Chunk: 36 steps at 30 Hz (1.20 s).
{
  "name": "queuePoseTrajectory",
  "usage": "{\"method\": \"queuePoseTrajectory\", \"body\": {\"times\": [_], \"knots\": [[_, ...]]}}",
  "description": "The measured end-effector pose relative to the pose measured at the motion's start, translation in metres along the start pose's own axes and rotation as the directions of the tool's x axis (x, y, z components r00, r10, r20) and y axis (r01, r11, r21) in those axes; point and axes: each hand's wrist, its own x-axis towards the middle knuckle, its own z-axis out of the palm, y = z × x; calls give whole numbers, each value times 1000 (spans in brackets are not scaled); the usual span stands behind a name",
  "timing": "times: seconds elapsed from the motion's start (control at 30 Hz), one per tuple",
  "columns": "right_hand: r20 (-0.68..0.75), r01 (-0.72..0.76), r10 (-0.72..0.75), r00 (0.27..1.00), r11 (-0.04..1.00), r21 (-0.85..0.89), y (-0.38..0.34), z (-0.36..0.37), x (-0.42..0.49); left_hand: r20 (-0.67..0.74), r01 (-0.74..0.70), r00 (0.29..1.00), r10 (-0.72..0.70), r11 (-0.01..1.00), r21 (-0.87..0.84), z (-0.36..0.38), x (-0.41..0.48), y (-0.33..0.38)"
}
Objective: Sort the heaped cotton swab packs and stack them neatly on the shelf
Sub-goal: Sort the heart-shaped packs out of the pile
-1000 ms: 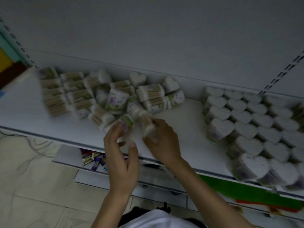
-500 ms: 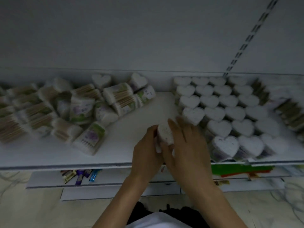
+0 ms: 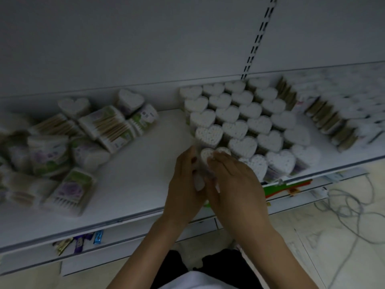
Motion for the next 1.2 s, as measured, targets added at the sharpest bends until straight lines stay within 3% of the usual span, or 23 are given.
{"method": "queuePoseTrajectory", "body": {"times": [0.1, 0.3, 0.47, 0.67, 0.8, 0.9, 1.0, 1.13, 1.2], "knots": [[31, -10, 11, 999, 999, -36, 0, 5, 2, -2, -63, 998, 64, 990, 125, 3, 9, -3], [23, 9, -7, 1000, 996, -91, 3, 9, 5, 61, -112, 993, 101, 973, 204, 5, 11, -13], [33, -3, 4, 999, 999, -40, 3, 12, 6, 74, -180, 983, 165, 926, 332, 11, 11, -25], [70, -13, 9, 998, 998, 54, 1, -2, 10, 0, -248, 966, 259, 924, 293, 7, 6, -10], [31, 61, -69, 997, 971, 229, -21, -3, 13, -177, -189, 950, 256, 927, 325, -19, -17, -8], [68, 169, -206, 976, 917, 361, -49, 16, 9, -386, -105, 887, 254, 924, 368, -52, -51, -20], [134, 240, -329, 935, 862, 447, -82, 38, 6, -599, 24, 774, 208, 934, 355, -86, -87, -28], [369, 99, -423, 828, 757, 646, -135, 54, 16, -788, 222, 605, 112, 927, 302, -115, -124, -34], [419, 69, -409, 811, 778, 625, -157, 67, 22, -832, 275, 550, 73, 925, 263, -118, -136, -35]]}}
